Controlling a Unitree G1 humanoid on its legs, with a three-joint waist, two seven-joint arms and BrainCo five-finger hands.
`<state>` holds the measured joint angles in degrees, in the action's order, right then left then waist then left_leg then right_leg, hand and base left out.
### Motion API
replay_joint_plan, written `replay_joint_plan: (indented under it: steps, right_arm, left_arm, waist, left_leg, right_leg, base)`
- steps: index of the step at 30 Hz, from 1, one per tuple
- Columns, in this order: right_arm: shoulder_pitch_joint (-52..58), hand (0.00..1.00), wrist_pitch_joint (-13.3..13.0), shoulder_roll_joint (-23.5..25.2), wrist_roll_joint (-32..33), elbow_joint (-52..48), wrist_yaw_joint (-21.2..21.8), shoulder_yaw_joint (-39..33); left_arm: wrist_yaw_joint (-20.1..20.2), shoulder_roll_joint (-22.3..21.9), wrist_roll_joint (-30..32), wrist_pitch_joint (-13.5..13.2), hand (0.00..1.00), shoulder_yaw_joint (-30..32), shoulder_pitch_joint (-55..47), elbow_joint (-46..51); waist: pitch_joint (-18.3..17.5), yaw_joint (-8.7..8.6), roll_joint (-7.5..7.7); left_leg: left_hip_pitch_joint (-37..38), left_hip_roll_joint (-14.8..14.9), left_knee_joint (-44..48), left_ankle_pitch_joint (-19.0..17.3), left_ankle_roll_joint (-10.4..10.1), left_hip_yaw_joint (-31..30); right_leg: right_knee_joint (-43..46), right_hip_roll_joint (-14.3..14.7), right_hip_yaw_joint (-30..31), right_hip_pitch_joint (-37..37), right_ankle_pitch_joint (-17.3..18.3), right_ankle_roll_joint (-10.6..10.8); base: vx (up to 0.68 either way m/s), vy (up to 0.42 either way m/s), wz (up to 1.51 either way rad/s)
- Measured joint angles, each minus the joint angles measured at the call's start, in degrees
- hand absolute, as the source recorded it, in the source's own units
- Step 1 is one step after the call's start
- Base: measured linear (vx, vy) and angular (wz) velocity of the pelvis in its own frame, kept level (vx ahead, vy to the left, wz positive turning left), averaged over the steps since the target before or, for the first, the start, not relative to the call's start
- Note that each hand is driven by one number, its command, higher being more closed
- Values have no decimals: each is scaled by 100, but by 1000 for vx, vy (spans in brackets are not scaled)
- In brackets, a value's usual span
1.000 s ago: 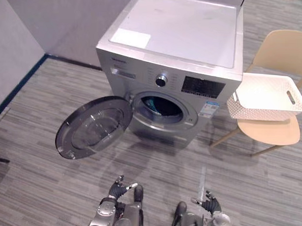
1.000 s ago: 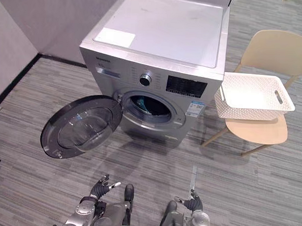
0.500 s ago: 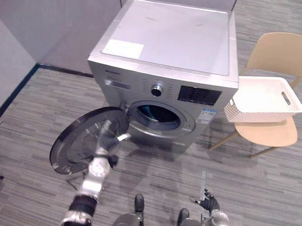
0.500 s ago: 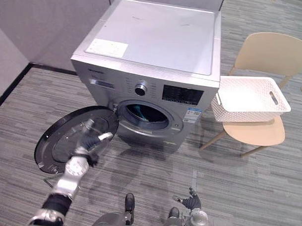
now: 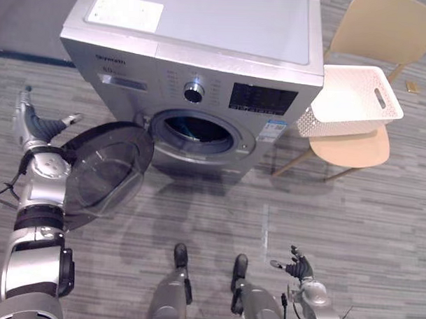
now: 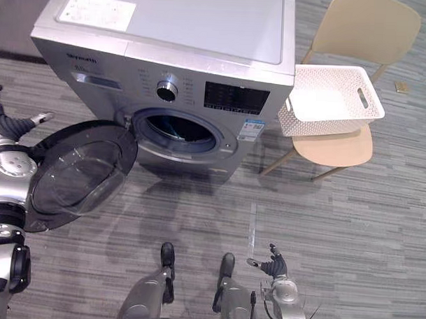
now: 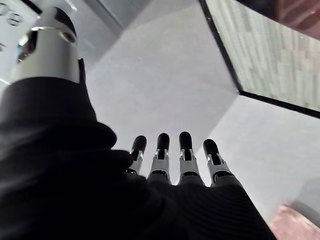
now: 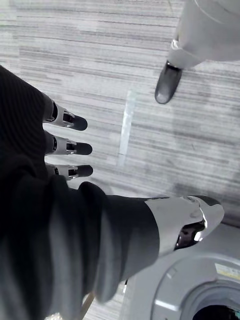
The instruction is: Pick up the laundry basket with both hands and put the clothes into the washing machine.
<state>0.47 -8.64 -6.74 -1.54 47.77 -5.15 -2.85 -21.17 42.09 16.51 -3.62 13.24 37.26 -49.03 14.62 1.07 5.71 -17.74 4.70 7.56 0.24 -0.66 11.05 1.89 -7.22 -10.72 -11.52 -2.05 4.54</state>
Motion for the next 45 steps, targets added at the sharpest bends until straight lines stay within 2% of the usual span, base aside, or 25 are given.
replay_joint_plan:
  steps: [2,6,7,9,11,14,16,18,20,23,24,25,27,29,33,35,38,41,43,44,45]
  right_arm:
    - [19,0,-11,14,117,-241,39,94]
    - [186,0,-22,19,278,-550,47,90]
    - [257,0,-21,22,321,-622,51,86]
    - [328,0,-21,35,323,-687,64,76]
    - [370,0,-19,103,325,-825,167,49]
    - [369,0,-7,143,324,-875,195,43]
    - [363,0,0,156,318,-878,254,44]
    - [304,0,5,166,299,-855,273,58]
    - [143,0,0,136,269,-638,270,46]
    - [-69,0,11,-53,187,-172,266,54]
    - [-108,0,16,-84,153,-83,260,51]
    - [-125,0,16,-152,101,29,252,51]
    - [-124,0,19,-188,80,116,250,51]
    - [-129,0,19,-140,37,143,250,58]
    - [-214,0,29,-117,35,150,228,57]
    - [-282,0,40,-94,40,151,223,77]
    - [-319,0,58,-111,41,151,214,107]
    - [-541,0,123,-124,47,154,217,117]
    - [-778,0,119,-319,102,162,245,169]
    - [-839,0,117,-391,110,151,254,166]
    - [-935,0,114,-478,132,141,258,163]
  left_arm:
    - [166,117,-29,76,0,331,61,-153]
    - [402,122,-125,103,0,846,174,-474]
    - [495,121,-146,114,0,1079,163,-580]
    - [630,119,-237,124,0,1533,91,-743]
    - [856,60,-376,109,0,2277,-208,-1005]
    - [984,-247,-569,31,0,2743,-496,-1068]
    - [1026,-626,-747,-60,0,2893,-698,-1083]
    - [1032,-976,-1046,-142,0,2890,-927,-937]
    - [992,-1368,-1314,-200,0,2658,-1280,-696]
    - [934,-1913,-1360,-204,0,1524,-1820,-380]
    - [862,-2064,-1373,-216,0,1323,-1928,-282]
    - [824,-2404,-1418,-227,0,968,-2114,-37]
    - [821,-2817,-1447,-218,0,236,-2422,404]
    - [841,-3181,-1474,-160,0,-865,-2752,971]
    - [998,-3548,-1478,-4,0,-2192,-2703,1263]
    - [1228,-3688,-1467,0,0,-2816,-2334,1272]
    - [1240,-3932,-1474,-16,0,-3052,-1355,937]
    - [1194,-3929,-1479,-52,0,-2693,-361,-2]
    - [1087,-3547,-1461,66,0,-2214,553,-915]
    - [1090,-3319,-1456,101,0,-2129,832,-1141]
    - [1098,-2811,-1406,145,0,-2036,1315,-1449]
  waist:
    - [94,53,24]
    - [200,224,34]
    - [246,302,59]
    - [262,305,79]
    - [304,307,132]
    - [304,344,133]
    - [310,468,120]
    - [317,483,105]
    - [315,480,76]
    - [262,462,-80]
    - [243,457,-113]
    - [199,452,-190]
    - [135,426,-298]
    - [74,406,-319]
    - [-33,177,-330]
    - [-123,-28,-372]
    - [-148,-117,-422]
    - [-128,-333,-452]
    - [-12,-508,-443]
    - [55,-543,-425]
    - [183,-614,-351]
  left_leg:
    - [-295,186,367,-142,-76,-7]
    - [-579,423,662,-205,-121,-24]
    - [-593,489,729,-228,-170,-13]
    - [-681,568,852,-254,-202,-47]
    - [-724,654,943,-302,-249,-92]
    - [-740,670,965,-328,-270,-118]
    - [-706,681,987,-363,-282,-87]
    - [-597,651,956,-365,-284,-95]
    - [-409,595,900,-364,-284,-90]
    - [-277,408,660,-280,-248,-156]
    - [-238,351,572,-228,-229,-157]
    - [-173,240,385,-113,-184,-176]
    - [-79,96,141,35,-124,-239]
    - [44,-45,-83,167,-58,-270]
    - [214,-224,-376,339,63,-236]
    - [318,-324,-541,392,99,-120]
    - [452,-381,-778,429,100,124]
    - [436,-382,-923,490,97,391]
    - [322,-363,-936,494,99,742]
    - [272,-346,-924,493,101,841]
    - [138,-302,-873,510,127,986]
  right_leg:
    - [9,126,-2,-138,-55,-77]
    - [5,312,-27,-290,-61,-146]
    - [5,365,-28,-289,-48,-166]
    - [6,438,-64,-288,-23,-204]
    - [5,512,-99,-287,-2,-230]
    - [8,529,-141,-284,18,-242]
    - [50,529,-130,-272,61,-248]
    - [172,489,-155,-223,160,-224]
    - [369,419,-168,-144,302,-191]
    - [511,251,-218,-133,406,-118]
    - [511,213,-224,-134,402,-103]
    - [504,119,-270,-124,395,-68]
    - [481,21,-339,-82,380,-16]
    - [468,-85,-362,-27,353,43]
    - [378,-199,-334,36,260,179]
    - [359,-280,-252,17,198,243]
    - [166,-297,-2,-20,32,232]
    - [69,-285,244,-230,-118,182]
    - [-24,-249,627,-510,-328,211]
    - [-71,-224,734,-601,-417,206]
    - [-188,-176,896,-734,-576,217]
  base:
    - [-101,-55,-12]
    - [-53,-88,-11]
    - [7,-94,-6]
    - [21,-80,-2]
    - [48,-71,-4]
    - [54,-33,3]
    - [51,-13,-3]
    - [30,1,9]
    - [7,13,15]
    - [-21,38,20]
    - [-8,69,24]
    - [-4,72,25]
    - [8,80,30]
    - [1,89,20]
    - [-25,98,4]
    - [-47,97,-17]
    - [-51,83,-42]
    - [-52,41,-57]
    - [-13,0,-81]
    - [-13,-18,-79]
    - [-17,-41,-63]
